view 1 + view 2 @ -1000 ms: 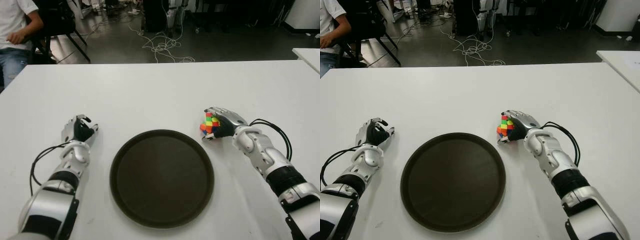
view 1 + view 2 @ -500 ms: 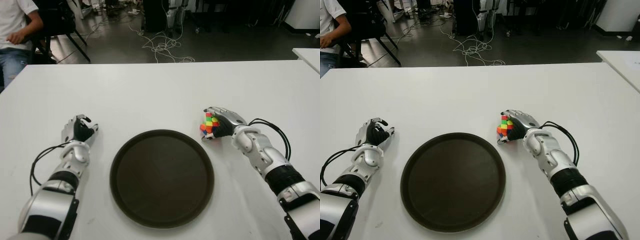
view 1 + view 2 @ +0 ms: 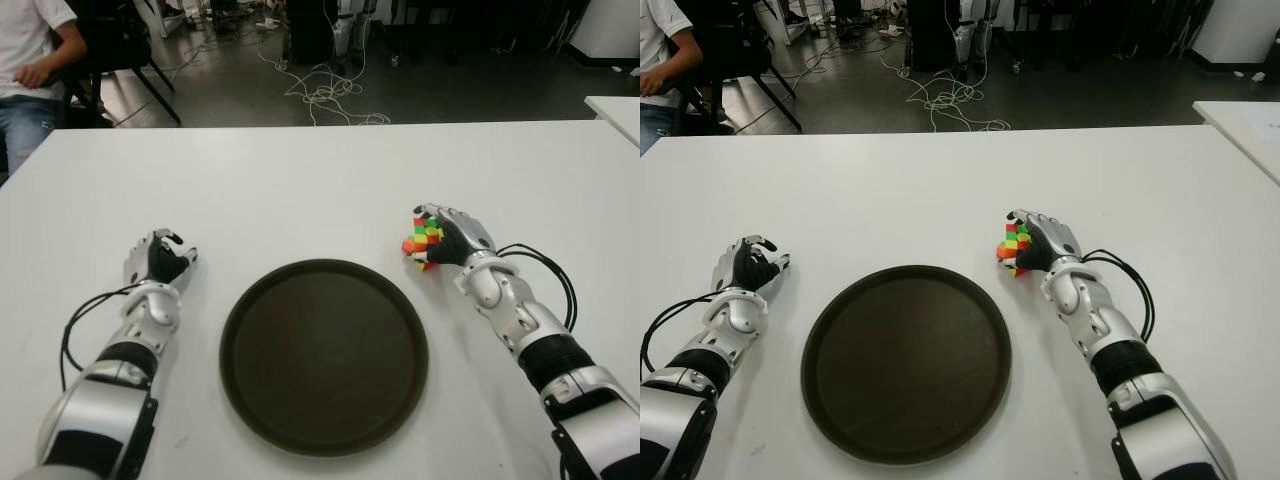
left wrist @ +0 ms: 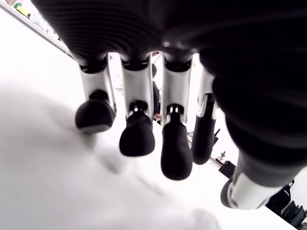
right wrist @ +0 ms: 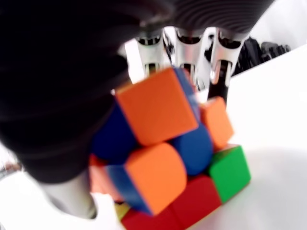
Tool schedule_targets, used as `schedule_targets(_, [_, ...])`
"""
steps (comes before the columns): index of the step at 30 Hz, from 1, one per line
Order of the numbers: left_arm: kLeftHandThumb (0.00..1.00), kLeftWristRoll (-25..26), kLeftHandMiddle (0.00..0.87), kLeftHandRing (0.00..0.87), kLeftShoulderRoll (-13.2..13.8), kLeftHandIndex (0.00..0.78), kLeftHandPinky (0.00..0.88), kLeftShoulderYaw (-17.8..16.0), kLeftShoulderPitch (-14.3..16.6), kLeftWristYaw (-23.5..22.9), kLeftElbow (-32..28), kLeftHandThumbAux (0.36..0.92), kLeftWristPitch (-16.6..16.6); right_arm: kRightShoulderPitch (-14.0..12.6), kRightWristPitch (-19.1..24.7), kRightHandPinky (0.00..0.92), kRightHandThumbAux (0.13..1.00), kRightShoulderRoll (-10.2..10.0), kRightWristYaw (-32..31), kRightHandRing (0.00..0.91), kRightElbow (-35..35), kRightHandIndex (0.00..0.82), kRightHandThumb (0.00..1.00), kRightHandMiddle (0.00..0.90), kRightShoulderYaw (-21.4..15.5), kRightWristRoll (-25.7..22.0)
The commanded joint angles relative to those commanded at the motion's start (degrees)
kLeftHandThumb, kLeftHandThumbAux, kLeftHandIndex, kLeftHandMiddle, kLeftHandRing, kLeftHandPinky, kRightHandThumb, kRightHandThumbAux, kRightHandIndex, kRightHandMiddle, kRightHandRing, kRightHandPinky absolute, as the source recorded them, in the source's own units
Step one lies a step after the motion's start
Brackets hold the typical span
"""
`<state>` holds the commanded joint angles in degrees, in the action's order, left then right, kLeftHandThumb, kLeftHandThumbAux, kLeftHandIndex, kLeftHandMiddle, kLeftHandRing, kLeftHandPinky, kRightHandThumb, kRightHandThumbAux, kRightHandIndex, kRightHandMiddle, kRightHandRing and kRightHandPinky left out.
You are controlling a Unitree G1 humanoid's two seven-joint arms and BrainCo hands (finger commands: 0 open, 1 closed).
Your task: Pick up the Rubik's Cube and put it in the plate
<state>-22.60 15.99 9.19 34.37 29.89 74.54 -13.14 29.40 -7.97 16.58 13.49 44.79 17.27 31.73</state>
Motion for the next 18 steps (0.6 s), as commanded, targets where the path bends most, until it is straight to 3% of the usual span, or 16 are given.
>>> schedule_targets(6, [0.681,0.0,0.716,0.74,0.0,0.429,0.73,0.0,0.0,-0.1,0.0,0.714,0.1,0.1,-0.5,0.606,0.778,-0.3,0.4,0.583,0.7,0.453,0.228,0.552,-0.3,-0.7])
schedule_targets(10, [0.681,0.0,0.714,0.739,0.0,0.428,0.74,0.0,0.0,-0.1,0.0,0.714,0.1,0.1,-0.4,0.614,0.778,-0.5,0.9,0.604,0.8,0.473,0.224,0.577,-0.5,-1.0])
schedule_targets(18, [0.684,0.2,0.742,0.763,0.1,0.43,0.763,-0.2,0.1,-0.6,0.2,0.712,0.2,-0.5,0.6,0.714,0.788,-1.5,2.6,0.7,-0.6,0.529,0.277,0.678,-1.8,-2.2])
